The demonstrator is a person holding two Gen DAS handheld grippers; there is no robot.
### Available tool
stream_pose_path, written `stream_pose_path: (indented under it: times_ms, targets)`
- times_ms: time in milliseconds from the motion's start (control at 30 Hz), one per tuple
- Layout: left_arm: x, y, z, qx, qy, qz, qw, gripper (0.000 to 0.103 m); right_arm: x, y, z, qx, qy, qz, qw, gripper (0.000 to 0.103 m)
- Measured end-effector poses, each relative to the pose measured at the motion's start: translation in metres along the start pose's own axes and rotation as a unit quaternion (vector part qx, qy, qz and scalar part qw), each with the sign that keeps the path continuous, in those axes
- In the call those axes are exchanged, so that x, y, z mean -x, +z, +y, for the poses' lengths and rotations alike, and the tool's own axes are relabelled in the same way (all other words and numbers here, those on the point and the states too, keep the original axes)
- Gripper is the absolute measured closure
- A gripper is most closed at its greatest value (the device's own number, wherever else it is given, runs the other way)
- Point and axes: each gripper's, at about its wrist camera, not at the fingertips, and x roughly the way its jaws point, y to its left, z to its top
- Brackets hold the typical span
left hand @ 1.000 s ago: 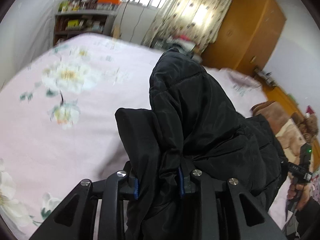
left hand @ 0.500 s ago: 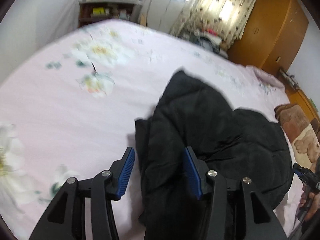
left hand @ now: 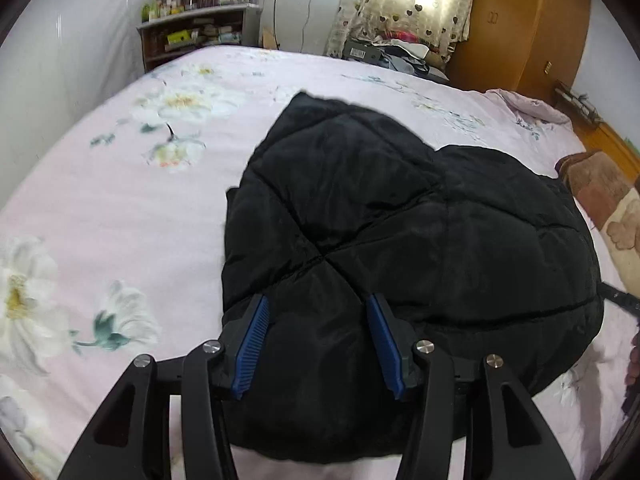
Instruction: Fold large clothes
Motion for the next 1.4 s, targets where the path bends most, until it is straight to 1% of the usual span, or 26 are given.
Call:
stream_pose_path:
  times_ms: [100, 267, 433, 533, 667, 767, 900, 967, 1000, 1133, 1233, 1400]
  targets:
    - [0.022, -0.002, -0.013, -0.017, 0.019, -0.008, 0.9997, 0.05, 0.021, -0.007, 0.008, 0.008, 0.0, -0.01, 1.0, 0.05]
    - [0.069, -0.013, -0.037, -0.027, 0.014, -0.025, 0.9992, 0.05, 0.064, -0.028, 0.032, 0.012, 0.02, -0.026, 0.999, 0.05]
    - [0.117, -0.035, -0.059, -0.035, -0.001, -0.036, 0.9987, 0.049, 0.104, -0.051, 0.056, 0.018, 0.038, -0.042, 0.998, 0.05]
    - [0.142, -0.05, -0.069, -0.039, -0.003, -0.038, 0.9985, 0.046, 0.13, -0.07, 0.07, 0.023, 0.036, -0.052, 0.998, 0.05]
    - [0.176, -0.076, -0.081, -0.053, -0.006, -0.043, 0.9977, 0.044, 0.168, -0.099, 0.091, 0.043, 0.021, -0.071, 0.996, 0.05]
    - [0.197, -0.096, -0.086, -0.053, -0.009, -0.045, 0.9976, 0.043, 0.189, -0.119, 0.101, 0.054, 0.01, -0.081, 0.995, 0.05]
    - [0.223, -0.124, -0.091, -0.05, -0.016, -0.046, 0.9976, 0.039, 0.218, -0.151, 0.118, 0.068, 0.003, -0.093, 0.993, 0.05]
    - [0.232, -0.137, -0.095, -0.057, -0.016, -0.046, 0.9972, 0.038, 0.227, -0.165, 0.127, 0.081, 0.006, -0.095, 0.992, 0.05]
    - [0.236, -0.144, -0.097, -0.061, -0.014, -0.046, 0.997, 0.038, 0.231, -0.173, 0.131, 0.086, 0.002, -0.095, 0.992, 0.05]
    - [0.246, -0.163, -0.101, -0.064, -0.016, -0.038, 0.9971, 0.038, 0.237, -0.194, 0.137, 0.096, 0.003, -0.085, 0.992, 0.05]
    - [0.249, -0.17, -0.103, -0.064, -0.021, -0.032, 0.9972, 0.038, 0.235, -0.201, 0.137, 0.102, 0.001, -0.077, 0.992, 0.05]
    - [0.254, -0.173, -0.104, -0.058, -0.026, -0.037, 0.9973, 0.038, 0.239, -0.206, 0.137, 0.106, -0.002, -0.076, 0.992, 0.05]
